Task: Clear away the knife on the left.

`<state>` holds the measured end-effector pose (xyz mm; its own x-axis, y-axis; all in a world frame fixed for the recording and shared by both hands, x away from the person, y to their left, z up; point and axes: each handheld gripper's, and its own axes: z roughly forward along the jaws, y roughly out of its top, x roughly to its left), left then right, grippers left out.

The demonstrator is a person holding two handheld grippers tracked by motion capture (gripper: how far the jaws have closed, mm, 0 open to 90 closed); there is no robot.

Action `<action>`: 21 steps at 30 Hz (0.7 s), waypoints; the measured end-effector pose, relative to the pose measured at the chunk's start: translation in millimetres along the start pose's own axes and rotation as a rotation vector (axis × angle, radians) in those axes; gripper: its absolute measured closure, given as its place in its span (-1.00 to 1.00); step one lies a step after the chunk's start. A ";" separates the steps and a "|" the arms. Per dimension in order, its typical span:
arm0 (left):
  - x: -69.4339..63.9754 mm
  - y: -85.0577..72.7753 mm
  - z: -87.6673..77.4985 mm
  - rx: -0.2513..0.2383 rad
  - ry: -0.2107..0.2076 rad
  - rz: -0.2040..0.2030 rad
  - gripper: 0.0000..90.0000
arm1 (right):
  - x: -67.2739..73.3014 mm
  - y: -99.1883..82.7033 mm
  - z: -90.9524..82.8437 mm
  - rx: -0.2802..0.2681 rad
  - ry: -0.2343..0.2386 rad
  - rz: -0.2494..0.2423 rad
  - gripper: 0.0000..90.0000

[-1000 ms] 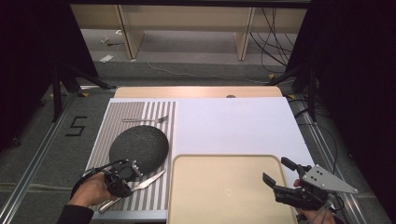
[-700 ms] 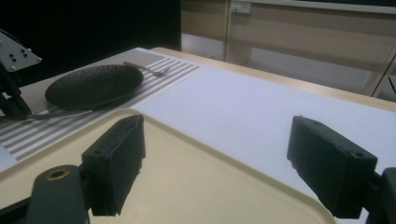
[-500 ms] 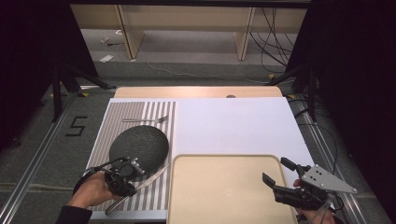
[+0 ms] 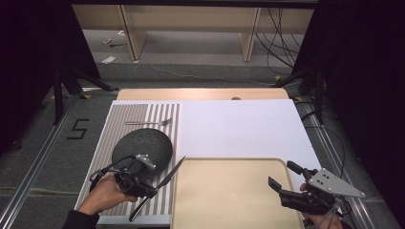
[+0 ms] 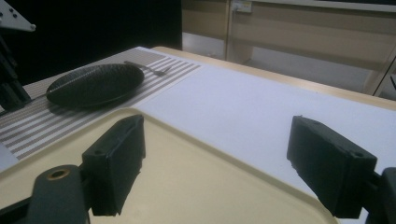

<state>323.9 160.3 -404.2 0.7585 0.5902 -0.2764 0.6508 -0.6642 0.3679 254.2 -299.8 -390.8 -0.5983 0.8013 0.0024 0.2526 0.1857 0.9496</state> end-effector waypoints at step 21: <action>-38.5 36.4 20.1 -0.069 -0.111 0.075 0.77 | -0.1 0.1 -0.4 -0.003 0.002 -0.001 -0.55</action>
<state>319.1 104.2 -398.0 0.8065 0.4833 -0.3406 0.5912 -0.6689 0.4507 254.0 -300.1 -390.6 -0.6001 0.7999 0.0016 0.2497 0.1854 0.9504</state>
